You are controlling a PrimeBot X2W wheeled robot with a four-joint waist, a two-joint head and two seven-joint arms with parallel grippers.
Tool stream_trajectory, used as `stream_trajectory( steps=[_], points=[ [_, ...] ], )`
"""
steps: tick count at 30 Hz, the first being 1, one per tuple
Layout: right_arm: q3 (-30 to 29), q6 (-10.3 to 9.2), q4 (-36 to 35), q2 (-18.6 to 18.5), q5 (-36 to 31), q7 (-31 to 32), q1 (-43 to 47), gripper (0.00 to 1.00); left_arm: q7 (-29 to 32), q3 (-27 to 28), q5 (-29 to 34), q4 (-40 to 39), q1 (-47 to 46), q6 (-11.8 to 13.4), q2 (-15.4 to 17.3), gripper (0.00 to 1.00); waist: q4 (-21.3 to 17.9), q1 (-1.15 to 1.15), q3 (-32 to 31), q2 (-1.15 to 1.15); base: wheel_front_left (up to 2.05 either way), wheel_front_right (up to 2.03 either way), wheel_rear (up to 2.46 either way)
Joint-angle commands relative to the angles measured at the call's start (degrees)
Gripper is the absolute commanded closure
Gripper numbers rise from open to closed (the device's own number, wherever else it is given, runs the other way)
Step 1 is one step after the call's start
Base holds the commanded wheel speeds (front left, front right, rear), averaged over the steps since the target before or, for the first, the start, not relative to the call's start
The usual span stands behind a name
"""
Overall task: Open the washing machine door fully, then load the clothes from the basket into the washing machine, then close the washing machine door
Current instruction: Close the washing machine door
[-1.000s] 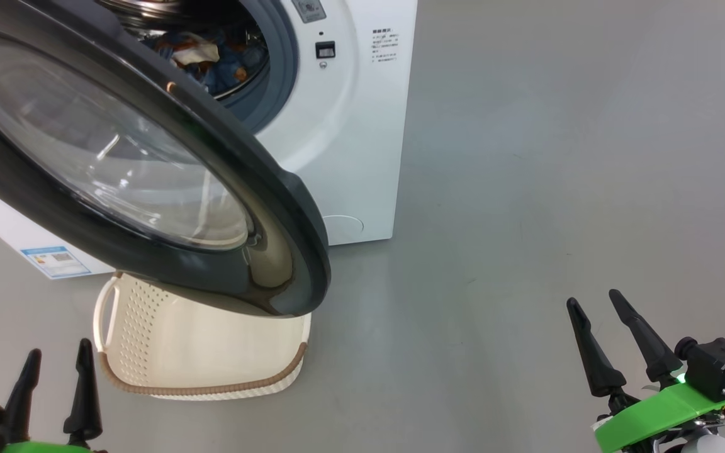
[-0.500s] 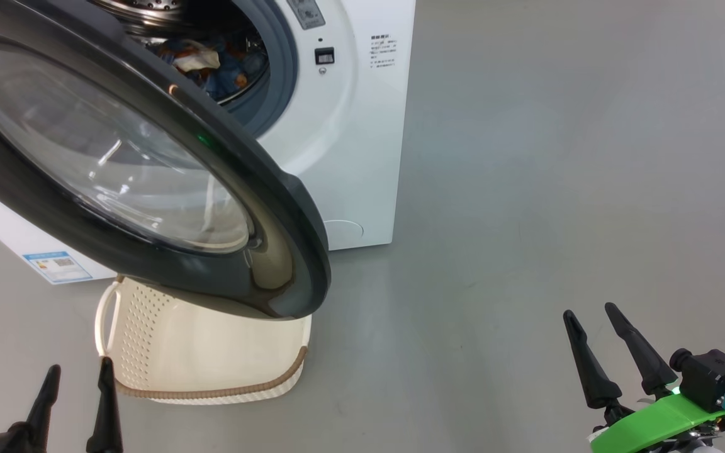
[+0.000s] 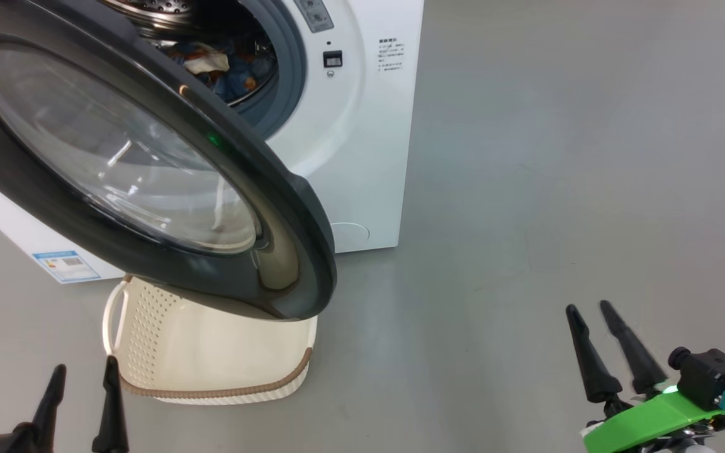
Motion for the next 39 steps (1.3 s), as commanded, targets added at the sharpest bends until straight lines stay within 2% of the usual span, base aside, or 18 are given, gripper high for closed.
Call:
stream_trajectory(
  steps=[1,8,15,21,25,32,39],
  points=[
    [1.1,0.16,-1.4,0.0,0.6,-0.3,-1.2,1.0,-0.4,2.2,0.5,-1.5,-0.4,-0.1,0.4,0.0,0.3,0.0,-0.1,0.0,0.0,0.0,0.0],
    [3.8,0.16,-4.9,1.6,1.1,-0.3,-6.1,1.0,-0.4,2.6,0.4,-1.4,-0.7,-0.1,-0.6,0.0,1.9,0.0,-0.1,0.0,0.0,0.0,0.0],
    [7.3,0.16,-14.8,1.6,1.3,-0.3,-13.3,1.0,-0.4,2.3,0.5,-2.8,-1.3,-0.1,-1.1,0.0,4.1,0.0,-0.1,0.0,0.0,0.0,0.0],
    [12.9,0.16,-23.5,1.6,0.5,-0.3,-17.2,1.0,-0.4,2.1,0.5,-3.7,-1.6,-0.1,-1.8,0.0,6.0,0.0,0.3,0.0,0.0,0.0,0.0],
    [17.5,0.16,-25.1,1.8,0.7,-0.3,-17.9,1.0,-0.4,2.1,0.5,-3.9,-1.7,-0.1,-2.0,0.0,6.7,0.0,0.4,0.0,0.0,0.0,0.0],
    [31.4,0.16,-17.9,2.5,2.8,-0.3,-18.1,1.0,-0.4,1.8,0.2,-3.9,-1.8,-0.1,-2.6,0.0,8.3,0.0,1.2,0.0,0.0,0.0,0.0],
    [35.7,0.16,-7.7,3.5,4.7,-0.3,-18.2,1.0,-0.4,1.0,-1.2,-3.4,-3.0,-0.1,-2.8,0.0,10.3,0.0,3.2,0.0,0.0,0.0,0.0]
  ],
)
